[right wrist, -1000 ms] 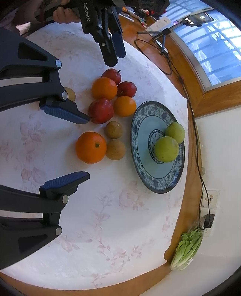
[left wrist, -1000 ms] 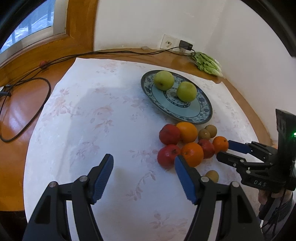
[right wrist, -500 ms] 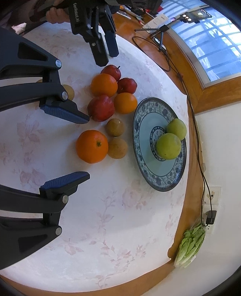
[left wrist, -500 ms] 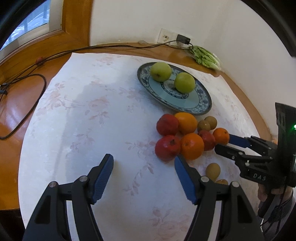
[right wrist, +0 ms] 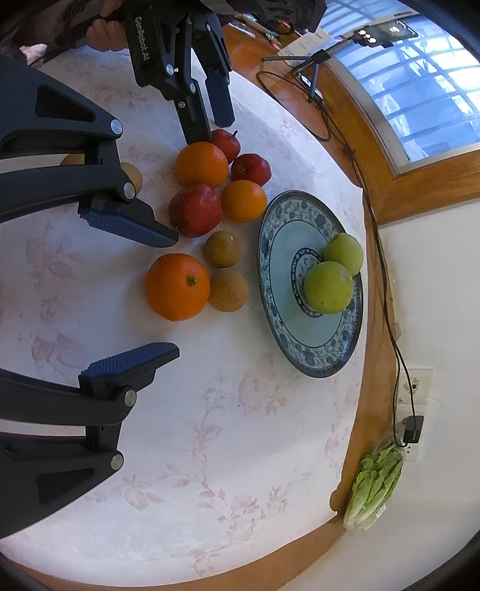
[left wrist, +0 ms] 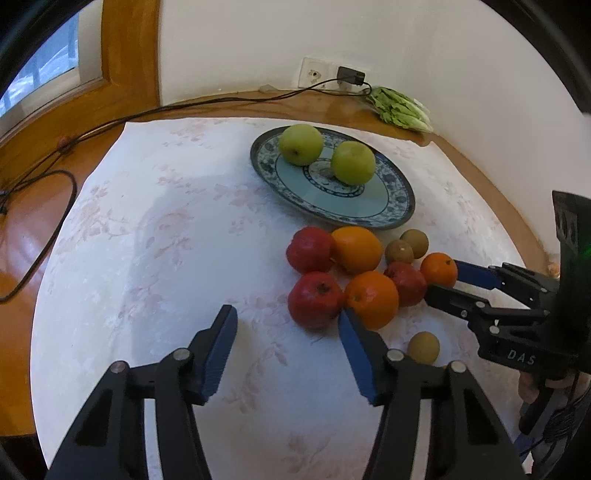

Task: Organize fruits
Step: 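Withdraw both tools from the plate back toward the remaining fruits, then grasp the red apple with the left tool while the right tool grasps an orange, then carry the apple and orange over the plate with both tools, then release the apple and orange onto the plate and open both tools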

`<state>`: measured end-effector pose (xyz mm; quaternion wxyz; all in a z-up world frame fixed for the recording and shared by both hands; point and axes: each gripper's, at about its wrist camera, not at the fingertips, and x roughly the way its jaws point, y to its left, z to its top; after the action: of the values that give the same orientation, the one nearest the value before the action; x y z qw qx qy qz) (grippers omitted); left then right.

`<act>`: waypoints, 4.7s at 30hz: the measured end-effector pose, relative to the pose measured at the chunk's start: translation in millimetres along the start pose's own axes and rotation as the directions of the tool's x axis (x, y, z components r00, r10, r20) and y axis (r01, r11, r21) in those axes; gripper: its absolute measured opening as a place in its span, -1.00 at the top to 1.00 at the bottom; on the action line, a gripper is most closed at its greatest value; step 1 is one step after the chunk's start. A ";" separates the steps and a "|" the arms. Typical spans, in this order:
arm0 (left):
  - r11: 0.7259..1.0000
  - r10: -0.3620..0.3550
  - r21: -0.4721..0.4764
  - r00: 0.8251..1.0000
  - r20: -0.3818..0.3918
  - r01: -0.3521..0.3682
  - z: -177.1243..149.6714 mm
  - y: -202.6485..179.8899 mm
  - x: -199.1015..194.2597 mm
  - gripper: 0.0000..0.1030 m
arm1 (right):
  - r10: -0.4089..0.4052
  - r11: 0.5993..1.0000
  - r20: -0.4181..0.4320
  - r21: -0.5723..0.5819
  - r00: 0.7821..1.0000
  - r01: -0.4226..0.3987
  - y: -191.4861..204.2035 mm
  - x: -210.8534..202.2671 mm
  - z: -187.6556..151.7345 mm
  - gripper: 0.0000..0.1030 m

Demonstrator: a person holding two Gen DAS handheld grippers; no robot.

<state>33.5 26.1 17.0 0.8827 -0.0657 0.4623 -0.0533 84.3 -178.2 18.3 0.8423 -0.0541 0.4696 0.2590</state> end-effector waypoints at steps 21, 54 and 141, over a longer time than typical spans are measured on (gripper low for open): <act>1.000 0.017 0.015 0.999 0.049 -0.018 1.4 -6.5 4.6 0.13 | 0.010 0.998 0.080 0.060 0.997 -0.015 -2.7 -2.3 -7.1 -0.07; 0.998 -0.015 -0.062 1.000 0.023 0.017 8.5 5.9 -9.5 0.38 | 0.045 0.994 0.090 0.093 0.995 -0.053 -1.5 -0.8 -5.1 0.28; 0.998 -0.055 0.027 0.998 0.025 0.055 108.1 -14.0 60.8 0.14 | 0.016 0.997 0.113 0.070 0.993 -0.024 -28.5 32.4 79.6 0.10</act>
<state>156.5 10.1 31.1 0.8876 -0.0675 0.4481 -0.0828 172.7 -163.5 31.5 0.8661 -0.0046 0.4309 0.2532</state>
